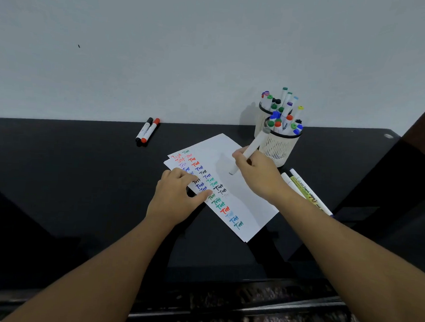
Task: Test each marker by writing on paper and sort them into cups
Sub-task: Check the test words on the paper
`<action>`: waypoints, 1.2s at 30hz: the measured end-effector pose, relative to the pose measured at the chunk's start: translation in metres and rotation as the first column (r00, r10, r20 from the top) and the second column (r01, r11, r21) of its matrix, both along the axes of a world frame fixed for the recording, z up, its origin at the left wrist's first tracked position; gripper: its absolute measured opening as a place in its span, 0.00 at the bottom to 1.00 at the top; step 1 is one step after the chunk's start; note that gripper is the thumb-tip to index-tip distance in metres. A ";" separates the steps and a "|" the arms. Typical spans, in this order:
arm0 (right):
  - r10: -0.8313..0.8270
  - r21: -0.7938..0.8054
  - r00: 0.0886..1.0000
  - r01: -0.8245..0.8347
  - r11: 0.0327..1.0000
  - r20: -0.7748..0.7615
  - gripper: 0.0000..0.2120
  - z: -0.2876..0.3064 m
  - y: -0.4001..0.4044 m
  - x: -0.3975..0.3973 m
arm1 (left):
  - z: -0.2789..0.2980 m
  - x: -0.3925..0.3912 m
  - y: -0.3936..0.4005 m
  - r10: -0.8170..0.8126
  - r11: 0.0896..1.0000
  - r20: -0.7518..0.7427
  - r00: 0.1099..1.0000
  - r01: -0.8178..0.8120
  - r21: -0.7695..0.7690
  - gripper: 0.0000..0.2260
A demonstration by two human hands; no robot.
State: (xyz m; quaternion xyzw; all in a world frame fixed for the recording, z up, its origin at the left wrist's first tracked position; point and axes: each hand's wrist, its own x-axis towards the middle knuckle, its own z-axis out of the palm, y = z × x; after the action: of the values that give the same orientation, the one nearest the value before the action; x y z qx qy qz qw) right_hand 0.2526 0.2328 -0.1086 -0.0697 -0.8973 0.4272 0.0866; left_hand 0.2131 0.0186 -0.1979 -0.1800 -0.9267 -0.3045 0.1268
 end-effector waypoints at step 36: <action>-0.377 0.263 0.897 0.431 0.863 -0.231 0.18 0.089 0.130 -0.110 | 0.009 -0.028 0.002 -0.009 1.000 0.104 0.995 0.009 -0.002 0.30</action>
State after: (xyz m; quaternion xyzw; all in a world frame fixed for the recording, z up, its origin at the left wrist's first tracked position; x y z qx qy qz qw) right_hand 0.1430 0.3630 -0.0198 -0.2052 -0.9069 0.2590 0.2614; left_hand 0.1850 0.0209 -0.1893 -0.1683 -0.9317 -0.3127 0.0768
